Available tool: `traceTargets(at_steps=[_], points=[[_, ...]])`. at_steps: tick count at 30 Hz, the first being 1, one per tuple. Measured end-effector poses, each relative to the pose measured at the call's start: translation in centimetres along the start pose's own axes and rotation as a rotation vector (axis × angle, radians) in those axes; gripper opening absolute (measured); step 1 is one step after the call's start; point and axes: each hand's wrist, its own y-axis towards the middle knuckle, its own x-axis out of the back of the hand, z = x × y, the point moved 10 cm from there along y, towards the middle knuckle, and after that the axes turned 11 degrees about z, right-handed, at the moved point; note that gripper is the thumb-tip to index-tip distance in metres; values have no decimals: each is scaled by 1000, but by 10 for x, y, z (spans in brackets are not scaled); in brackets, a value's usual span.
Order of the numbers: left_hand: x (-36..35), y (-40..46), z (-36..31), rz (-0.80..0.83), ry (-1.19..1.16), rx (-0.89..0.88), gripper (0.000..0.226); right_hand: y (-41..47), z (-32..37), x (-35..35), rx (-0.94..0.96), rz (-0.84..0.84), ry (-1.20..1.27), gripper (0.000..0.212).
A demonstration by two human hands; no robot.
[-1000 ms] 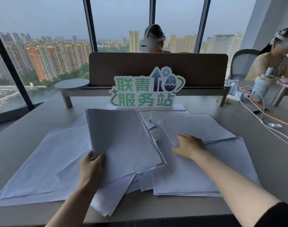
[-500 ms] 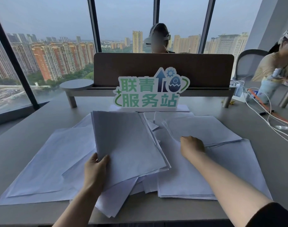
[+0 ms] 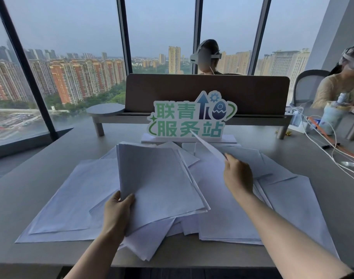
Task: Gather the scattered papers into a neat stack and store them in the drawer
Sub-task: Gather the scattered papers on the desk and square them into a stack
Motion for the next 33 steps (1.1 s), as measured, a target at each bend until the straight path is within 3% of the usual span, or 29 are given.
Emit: traceTargets(at_steps=[5, 14, 24, 33], points=[[13, -9, -3, -7, 2, 37, 10, -16, 43, 13, 142, -58, 239, 29], [27, -22, -8, 37, -50, 72, 8, -50, 104, 9, 366, 4, 405, 26], [47, -26, 24, 114, -296, 268, 20, -80, 107, -60, 312, 575, 714, 22], [47, -30, 33, 127, -343, 437, 48, -99, 99, -89, 259, 704, 759, 37]])
